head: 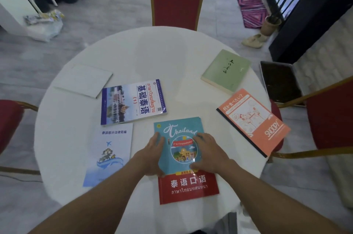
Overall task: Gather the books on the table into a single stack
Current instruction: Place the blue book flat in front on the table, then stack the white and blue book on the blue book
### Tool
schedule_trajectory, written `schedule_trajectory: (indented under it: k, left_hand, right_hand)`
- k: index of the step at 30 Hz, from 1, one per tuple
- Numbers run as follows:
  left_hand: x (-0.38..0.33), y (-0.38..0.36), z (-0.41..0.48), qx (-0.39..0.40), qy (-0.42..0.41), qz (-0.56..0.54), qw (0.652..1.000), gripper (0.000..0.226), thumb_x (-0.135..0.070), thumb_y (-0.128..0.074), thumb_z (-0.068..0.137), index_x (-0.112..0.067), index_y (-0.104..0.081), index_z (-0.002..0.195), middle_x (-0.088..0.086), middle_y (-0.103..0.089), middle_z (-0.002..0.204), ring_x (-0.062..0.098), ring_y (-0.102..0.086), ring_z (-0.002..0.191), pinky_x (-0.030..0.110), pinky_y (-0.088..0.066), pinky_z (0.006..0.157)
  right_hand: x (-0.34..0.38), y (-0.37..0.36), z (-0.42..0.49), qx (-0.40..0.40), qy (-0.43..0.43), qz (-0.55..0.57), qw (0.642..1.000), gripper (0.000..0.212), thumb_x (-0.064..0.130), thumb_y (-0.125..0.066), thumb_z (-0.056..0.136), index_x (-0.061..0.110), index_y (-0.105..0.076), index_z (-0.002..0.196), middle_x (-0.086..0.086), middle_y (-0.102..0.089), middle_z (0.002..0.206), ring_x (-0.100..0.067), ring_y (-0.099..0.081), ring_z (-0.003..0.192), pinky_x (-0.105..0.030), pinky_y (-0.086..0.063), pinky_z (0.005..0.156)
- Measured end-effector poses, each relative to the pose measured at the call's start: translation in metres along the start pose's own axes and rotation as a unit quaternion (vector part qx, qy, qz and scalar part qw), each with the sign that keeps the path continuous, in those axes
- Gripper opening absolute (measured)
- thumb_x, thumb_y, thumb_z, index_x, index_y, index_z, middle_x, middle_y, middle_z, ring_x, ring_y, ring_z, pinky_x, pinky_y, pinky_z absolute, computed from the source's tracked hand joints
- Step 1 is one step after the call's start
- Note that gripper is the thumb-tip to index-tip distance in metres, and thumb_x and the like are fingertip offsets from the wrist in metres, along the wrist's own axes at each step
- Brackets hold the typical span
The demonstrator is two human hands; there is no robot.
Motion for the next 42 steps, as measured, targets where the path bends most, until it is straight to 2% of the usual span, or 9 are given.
schedule_trajectory:
  k: [3, 8, 11, 15, 19, 27, 33, 38, 42]
  left_hand:
    - [0.005, -0.005, 0.002, 0.014, -0.003, -0.008, 1.0, 0.137, -0.044, -0.083, 0.07, -0.019, 0.024, 0.151, 0.0, 0.04, 0.155, 0.02, 0.004, 0.152, 0.044, -0.031, 0.118]
    - [0.003, -0.002, 0.002, 0.012, -0.003, 0.0, 1.0, 0.134, -0.041, -0.083, 0.07, -0.019, 0.021, 0.152, 0.001, 0.035, 0.158, 0.02, 0.0, 0.152, 0.044, -0.034, 0.117]
    - [0.006, 0.002, 0.002, -0.013, -0.004, -0.016, 1.0, 0.125, -0.037, -0.081, 0.074, -0.018, 0.013, 0.154, -0.001, 0.026, 0.162, 0.019, -0.008, 0.152, 0.042, -0.035, 0.116]
    - [0.019, 0.022, 0.002, -0.088, 0.002, -0.082, 0.993, 0.101, -0.033, -0.075, 0.08, -0.015, -0.009, 0.155, -0.001, -0.007, 0.165, 0.018, -0.025, 0.148, 0.041, -0.038, 0.114]
    - [0.042, 0.044, 0.007, -0.165, 0.057, -0.079, 0.981, 0.089, -0.038, -0.068, 0.086, -0.013, -0.017, 0.154, 0.004, -0.017, 0.163, 0.022, -0.025, 0.148, 0.04, -0.033, 0.116]
    - [0.093, 0.098, 0.028, -0.233, 0.142, -0.084, 0.958, 0.061, -0.035, -0.057, 0.093, -0.011, -0.035, 0.145, 0.008, -0.037, 0.152, 0.029, -0.036, 0.139, 0.043, -0.036, 0.112]
    - [0.136, 0.103, 0.045, -0.244, 0.281, -0.086, 0.924, 0.051, -0.043, -0.045, 0.093, -0.018, -0.041, 0.137, 0.016, -0.04, 0.14, 0.039, -0.044, 0.12, 0.049, -0.04, 0.102]
    - [0.139, 0.093, 0.047, -0.282, 0.304, -0.199, 0.888, 0.045, -0.031, -0.055, 0.09, -0.014, -0.042, 0.13, 0.023, -0.04, 0.133, 0.041, -0.047, 0.115, 0.052, -0.05, 0.094]
    - [0.151, 0.109, 0.049, -0.274, 0.377, -0.228, 0.855, 0.051, -0.014, -0.055, 0.088, -0.004, -0.038, 0.134, 0.028, -0.047, 0.129, 0.045, -0.044, 0.12, 0.051, -0.043, 0.098]
  right_hand:
    - [0.0, -0.007, -0.005, 0.004, -0.008, 0.002, 1.0, 0.111, 0.053, -0.079, 0.073, 0.023, -0.015, 0.158, 0.004, -0.01, 0.167, -0.016, -0.011, 0.153, -0.037, -0.032, 0.118]
    - [0.0, -0.009, -0.009, 0.018, -0.018, -0.006, 1.0, 0.113, 0.055, -0.077, 0.075, 0.02, -0.011, 0.16, 0.005, -0.005, 0.168, -0.015, -0.008, 0.154, -0.035, -0.028, 0.119]
    - [0.003, -0.004, -0.007, 0.002, -0.015, -0.006, 1.0, 0.1, 0.057, -0.077, 0.073, 0.023, -0.029, 0.153, 0.003, -0.018, 0.165, -0.016, -0.017, 0.151, -0.035, -0.032, 0.117]
    - [0.012, 0.011, 0.008, -0.039, -0.024, -0.017, 0.999, 0.074, 0.06, -0.07, 0.077, 0.024, -0.048, 0.138, 0.001, -0.039, 0.149, -0.017, -0.037, 0.138, -0.034, -0.037, 0.11]
    - [0.026, 0.027, 0.041, -0.021, -0.037, 0.025, 0.999, 0.083, 0.068, -0.069, 0.072, 0.024, -0.047, 0.14, 0.003, -0.041, 0.144, -0.019, -0.042, 0.134, -0.038, -0.04, 0.11]
    - [0.063, 0.038, 0.123, 0.008, -0.042, 0.069, 0.997, 0.083, 0.056, -0.066, 0.086, 0.017, -0.034, 0.152, -0.001, -0.036, 0.154, -0.021, -0.038, 0.14, -0.04, -0.037, 0.113]
    - [0.096, 0.027, 0.176, 0.004, -0.069, 0.148, 0.987, 0.053, 0.06, -0.071, 0.079, 0.027, -0.056, 0.117, 0.003, -0.052, 0.114, -0.015, -0.057, 0.102, -0.037, -0.056, 0.093]
    - [0.098, 0.015, 0.202, -0.009, -0.127, 0.161, 0.979, 0.065, 0.044, -0.086, 0.068, 0.02, -0.051, 0.117, -0.002, -0.051, 0.113, -0.022, -0.058, 0.103, -0.04, -0.059, 0.09]
    - [0.092, 0.013, 0.217, 0.007, -0.152, 0.212, 0.965, 0.056, 0.035, -0.091, 0.061, 0.022, -0.064, 0.109, -0.003, -0.069, 0.112, -0.02, -0.069, 0.094, -0.036, -0.063, 0.08]
Point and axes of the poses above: each hand's wrist, its own z-axis towards the middle knuckle, its own y-axis out of the back of the hand, x = y × z, the point moved 2 cm from there along z, towards the middle knuckle
